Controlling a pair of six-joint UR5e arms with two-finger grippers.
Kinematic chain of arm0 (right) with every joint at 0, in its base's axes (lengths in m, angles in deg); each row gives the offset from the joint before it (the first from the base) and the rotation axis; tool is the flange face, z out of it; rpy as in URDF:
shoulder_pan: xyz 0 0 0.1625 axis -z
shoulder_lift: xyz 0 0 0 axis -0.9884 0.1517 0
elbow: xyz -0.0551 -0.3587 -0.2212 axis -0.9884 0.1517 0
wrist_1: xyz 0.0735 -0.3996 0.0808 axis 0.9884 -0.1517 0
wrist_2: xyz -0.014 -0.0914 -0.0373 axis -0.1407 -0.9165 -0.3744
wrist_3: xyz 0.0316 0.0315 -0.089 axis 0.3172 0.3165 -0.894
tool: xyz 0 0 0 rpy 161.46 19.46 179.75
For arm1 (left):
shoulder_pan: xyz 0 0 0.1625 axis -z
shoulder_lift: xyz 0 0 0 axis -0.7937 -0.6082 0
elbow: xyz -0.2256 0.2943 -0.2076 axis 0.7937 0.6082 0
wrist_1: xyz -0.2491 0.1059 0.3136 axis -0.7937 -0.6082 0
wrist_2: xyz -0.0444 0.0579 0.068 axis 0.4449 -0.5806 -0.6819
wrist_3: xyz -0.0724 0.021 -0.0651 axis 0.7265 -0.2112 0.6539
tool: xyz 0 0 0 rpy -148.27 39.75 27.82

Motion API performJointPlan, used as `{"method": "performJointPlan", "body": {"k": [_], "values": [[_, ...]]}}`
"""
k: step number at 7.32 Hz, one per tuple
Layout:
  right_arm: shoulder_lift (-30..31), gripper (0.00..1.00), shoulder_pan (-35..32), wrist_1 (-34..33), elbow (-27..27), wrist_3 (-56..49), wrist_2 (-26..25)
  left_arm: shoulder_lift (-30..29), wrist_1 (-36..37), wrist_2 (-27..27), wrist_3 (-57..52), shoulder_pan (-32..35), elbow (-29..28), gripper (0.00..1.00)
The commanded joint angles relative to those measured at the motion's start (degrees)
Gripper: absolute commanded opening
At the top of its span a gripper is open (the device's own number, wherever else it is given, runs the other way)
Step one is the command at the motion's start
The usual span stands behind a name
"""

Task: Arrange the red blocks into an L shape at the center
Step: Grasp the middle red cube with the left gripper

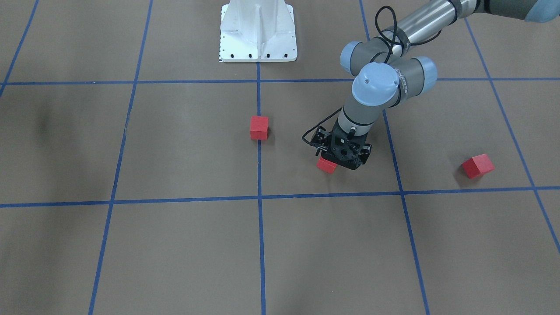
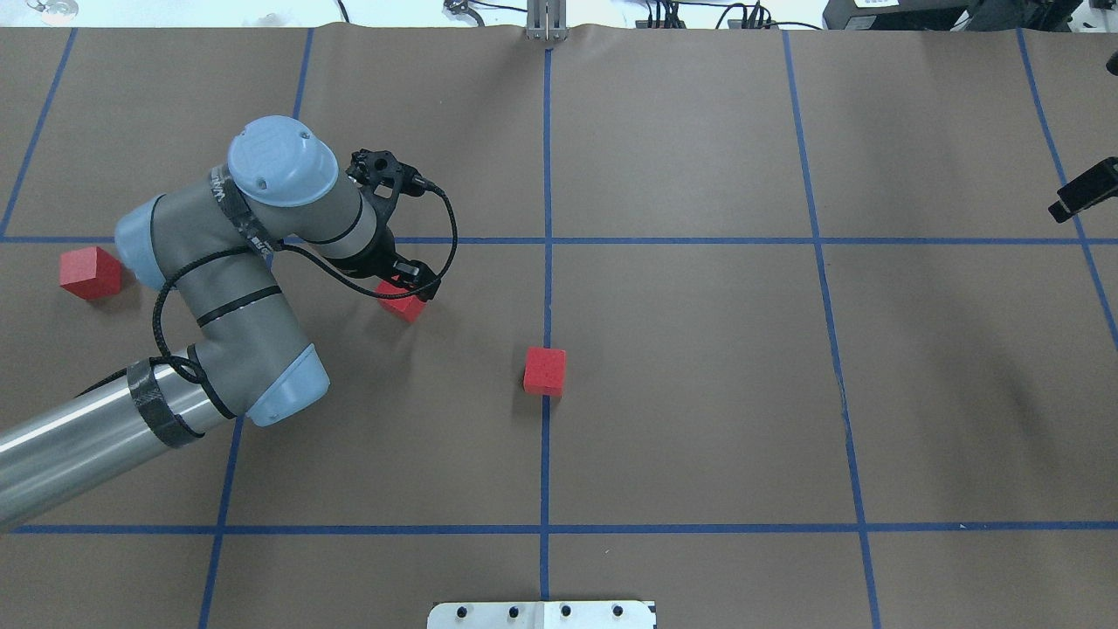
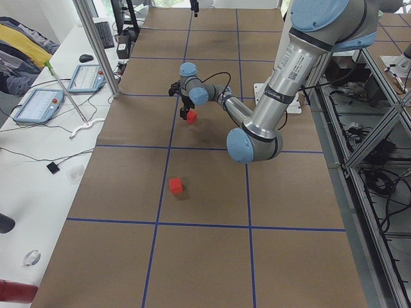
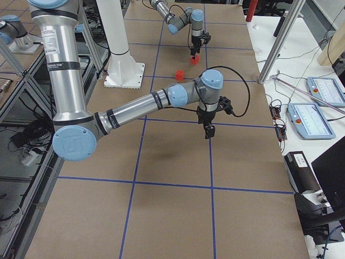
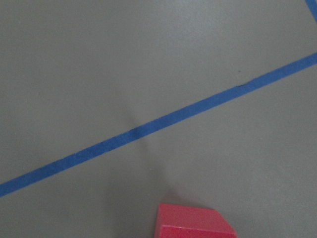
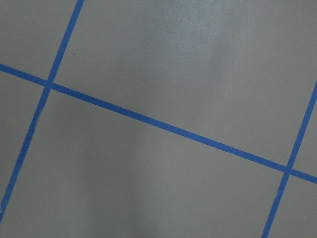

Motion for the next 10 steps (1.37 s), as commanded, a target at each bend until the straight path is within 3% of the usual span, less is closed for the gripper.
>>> {"method": "performJointPlan", "body": {"k": [1,2,4,5,6,10], "values": [[0.04,1.00,0.00,-0.02,0.11,0.00,0.05,-0.03,0.02,-0.01,0.00,-0.74,-0.08,0.99],[0.04,1.00,0.00,0.07,0.11,0.00,0.05,-0.03,0.02,-0.10,0.00,-0.74,-0.17,0.98],[0.04,1.00,0.00,0.07,0.11,-0.09,0.05,-0.03,0.11,-0.01,0.00,-0.74,-0.34,0.85],[0.04,1.00,0.00,0.07,0.11,-0.09,0.05,-0.03,0.20,0.08,0.00,-0.74,-0.43,0.66],[-0.05,1.00,0.00,0.07,0.20,-0.09,0.05,-0.03,0.20,-0.01,0.00,-0.74,-0.52,0.59],[-0.14,1.00,0.00,0.15,0.20,-0.09,0.05,-0.29,0.20,-0.01,0.00,-0.65,-0.61,0.55]]}}
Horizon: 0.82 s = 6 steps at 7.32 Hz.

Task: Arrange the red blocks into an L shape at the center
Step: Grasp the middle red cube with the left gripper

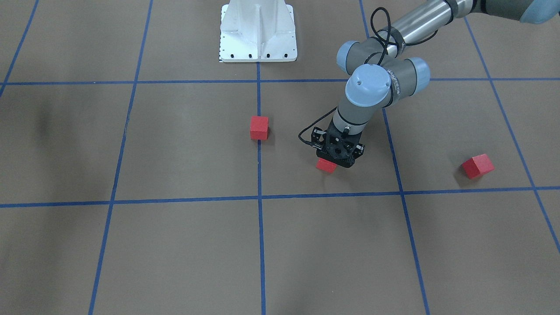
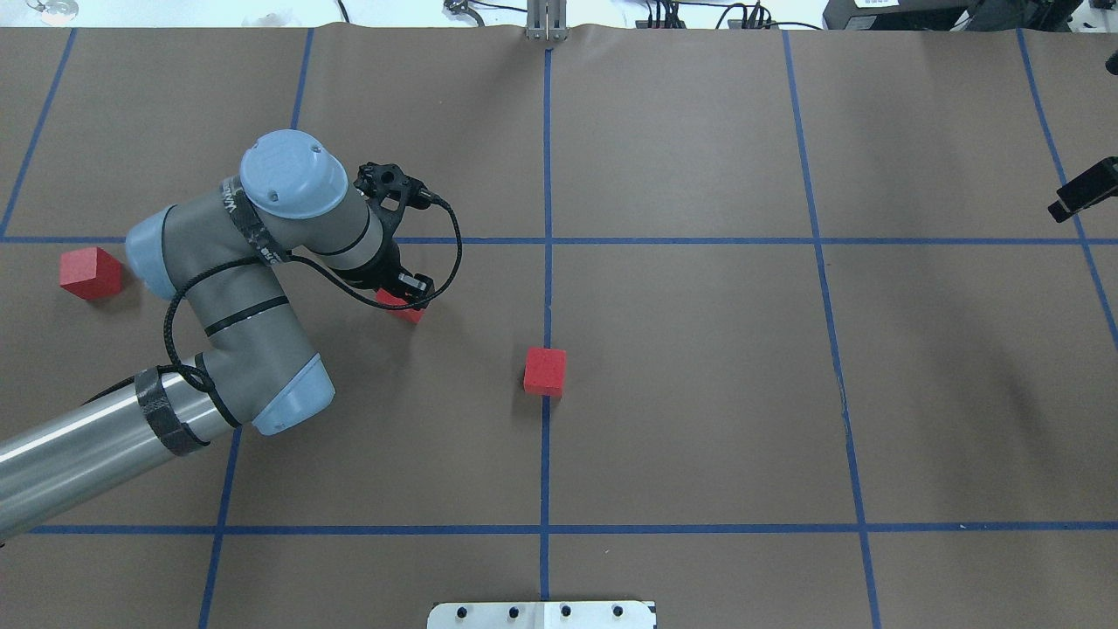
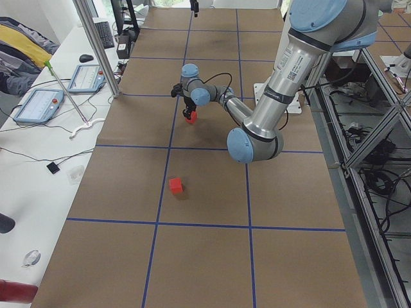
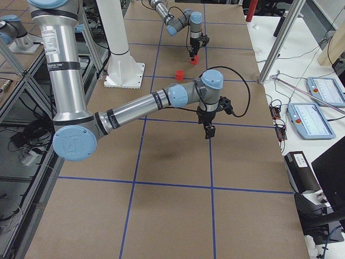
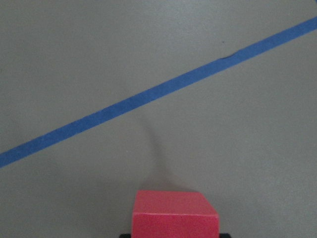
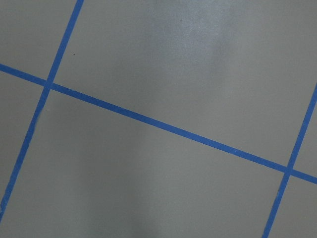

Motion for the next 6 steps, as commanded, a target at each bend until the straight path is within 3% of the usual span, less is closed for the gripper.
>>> {"method": "performJointPlan", "body": {"k": [1,2,4,6], "values": [[-0.12,1.00,0.00,0.03,0.07,0.00,0.00,-0.92,0.24,0.09,0.09,0.34,0.12,0.31],[-0.12,1.00,0.09,0.03,0.16,0.00,0.00,-2.58,2.33,0.26,1.13,0.43,0.21,0.23],[-0.12,1.00,0.00,0.03,0.42,0.00,0.00,-10.03,15.04,0.09,8.28,0.17,-0.05,0.22],[-0.12,1.00,0.00,0.03,0.42,0.00,0.00,-12.69,15.18,0.09,16.14,-1.92,-0.75,0.21]]}}
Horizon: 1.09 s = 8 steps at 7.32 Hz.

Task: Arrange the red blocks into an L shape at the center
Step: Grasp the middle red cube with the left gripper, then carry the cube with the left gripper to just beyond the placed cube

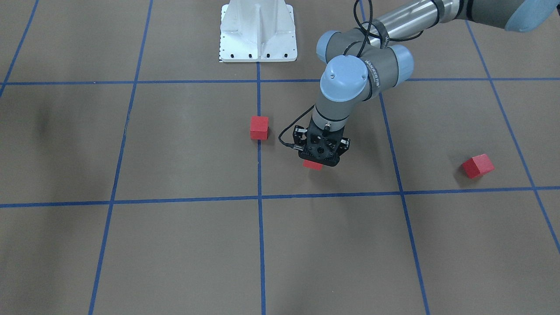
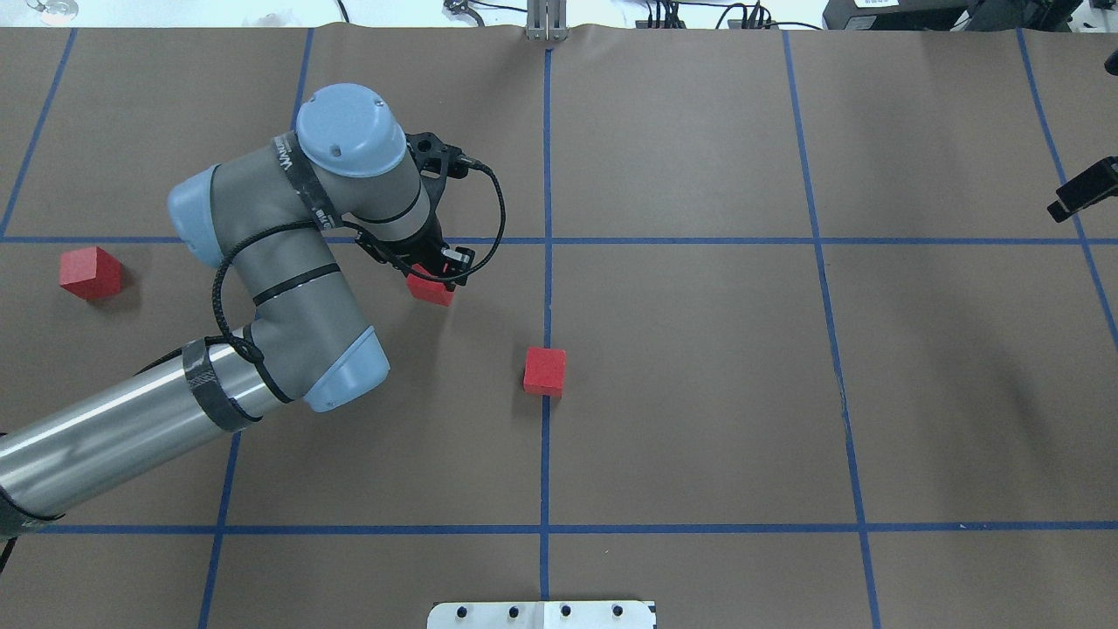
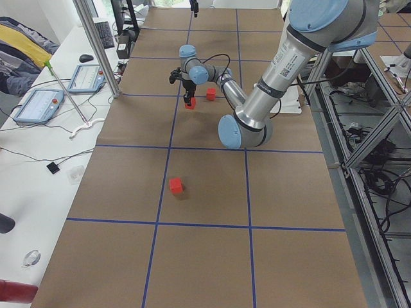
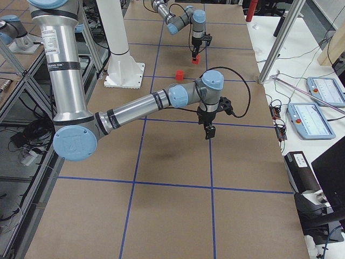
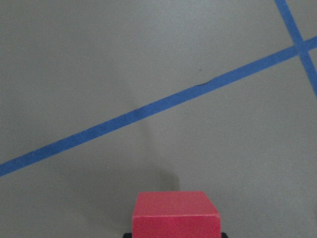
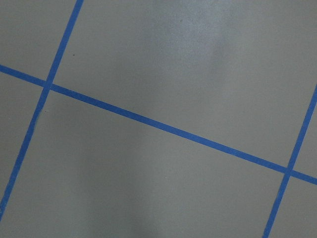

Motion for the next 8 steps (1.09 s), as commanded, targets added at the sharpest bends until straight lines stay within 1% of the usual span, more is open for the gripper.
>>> {"method": "performJointPlan", "body": {"k": [1,2,3,4,7,8], "values": [[0.00,1.00,-0.01,0.00,0.03,0.00,0.00,-6.05,0.99,-0.10,8.41,-2.44,-4.13,0.22],[-0.09,1.00,-0.01,0.00,0.03,0.00,0.09,-9.39,0.81,-1.93,10.70,-3.84,-7.82,0.22],[-0.09,1.00,-0.01,0.00,-0.05,0.00,0.09,-10.56,0.72,-5.60,11.77,-6.03,-8.99,0.23],[-0.18,1.00,-0.01,0.00,-0.05,0.00,0.09,-10.57,-0.49,-6.34,11.52,-6.66,-9.18,0.26],[-0.18,1.00,-0.01,0.00,-0.05,0.09,0.18,-10.74,-0.68,-6.69,11.34,-7.37,-9.53,0.29],[-0.26,1.00,-0.01,0.00,-0.14,0.09,0.09,-10.74,-0.77,-6.78,11.34,-7.72,-9.79,0.32]]}}
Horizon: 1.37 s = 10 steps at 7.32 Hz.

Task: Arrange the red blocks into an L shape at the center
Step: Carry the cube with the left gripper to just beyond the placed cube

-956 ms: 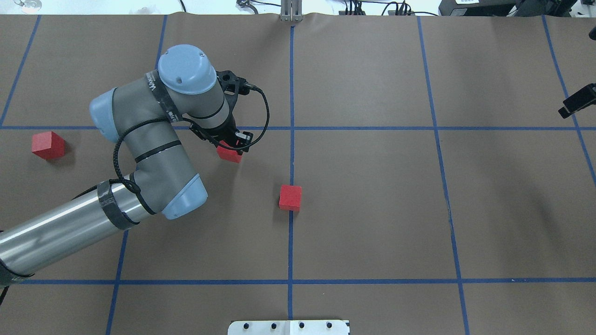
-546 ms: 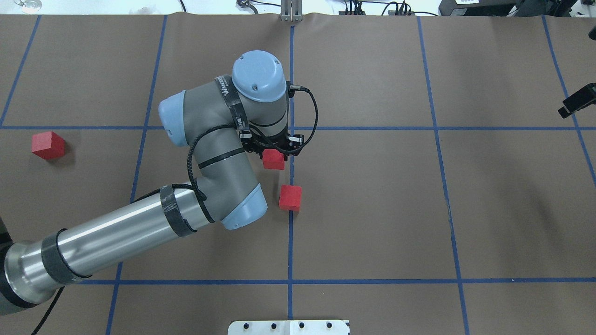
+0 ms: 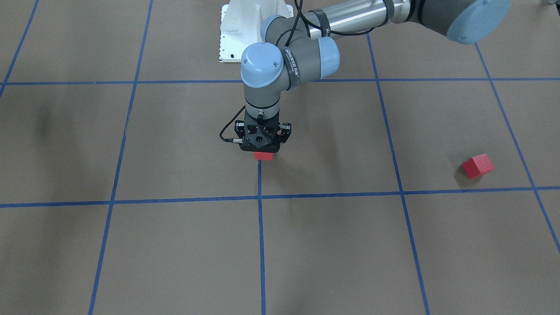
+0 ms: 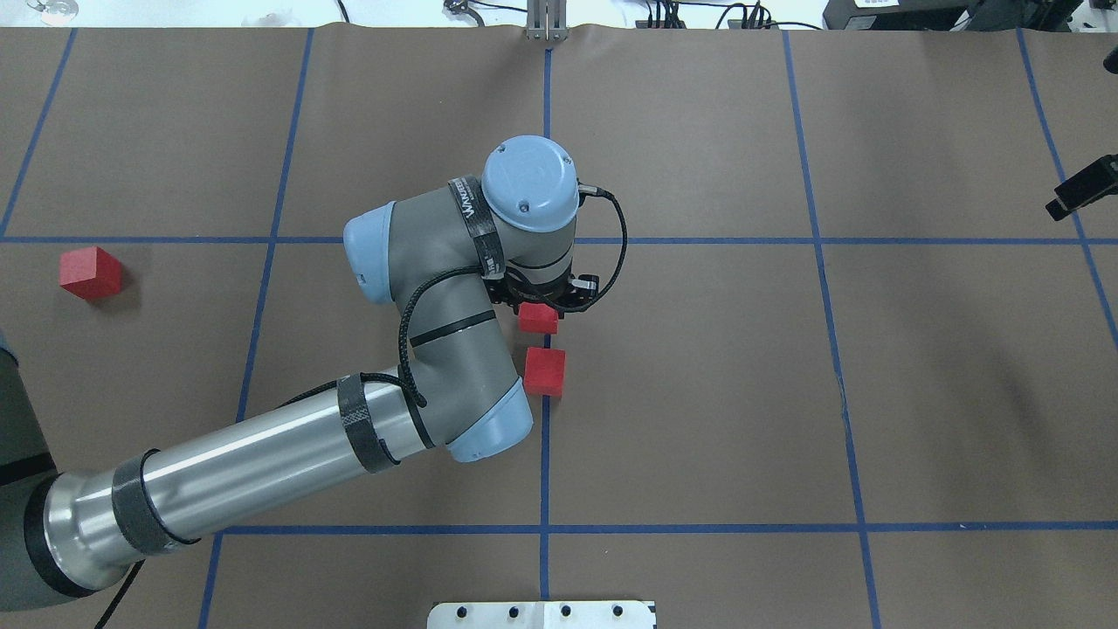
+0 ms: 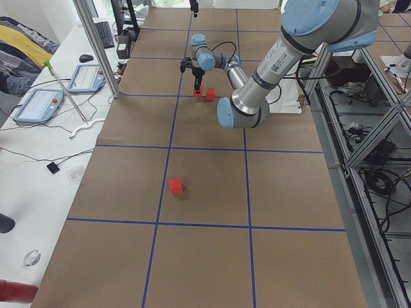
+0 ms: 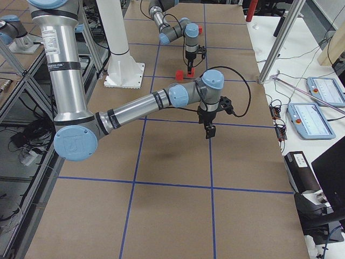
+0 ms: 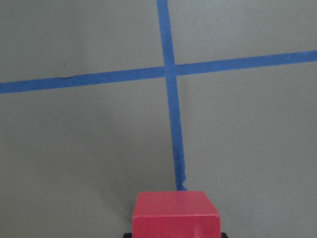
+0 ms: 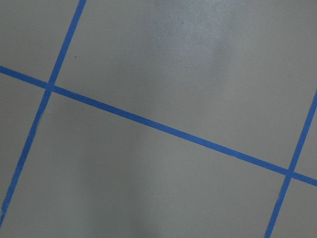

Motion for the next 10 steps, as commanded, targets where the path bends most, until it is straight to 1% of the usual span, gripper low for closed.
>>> {"method": "performJointPlan", "body": {"k": [1,4,7,10], "values": [[0.03,1.00,0.00,-0.02,0.03,0.01,-0.06,-0.03,-0.07,-0.04,0.00,-0.74,-0.31,0.33],[-0.05,1.00,0.00,-0.02,0.03,0.01,-0.06,0.05,0.01,-0.04,0.00,-1.27,-0.40,0.34],[-0.05,1.00,0.00,-0.02,0.03,0.01,-0.06,-0.03,0.01,-0.04,0.17,-1.36,-0.40,0.41],[0.03,1.00,0.00,-0.02,0.03,0.01,-0.06,-0.03,0.01,-0.04,0.35,-2.06,-0.40,0.43]]}}
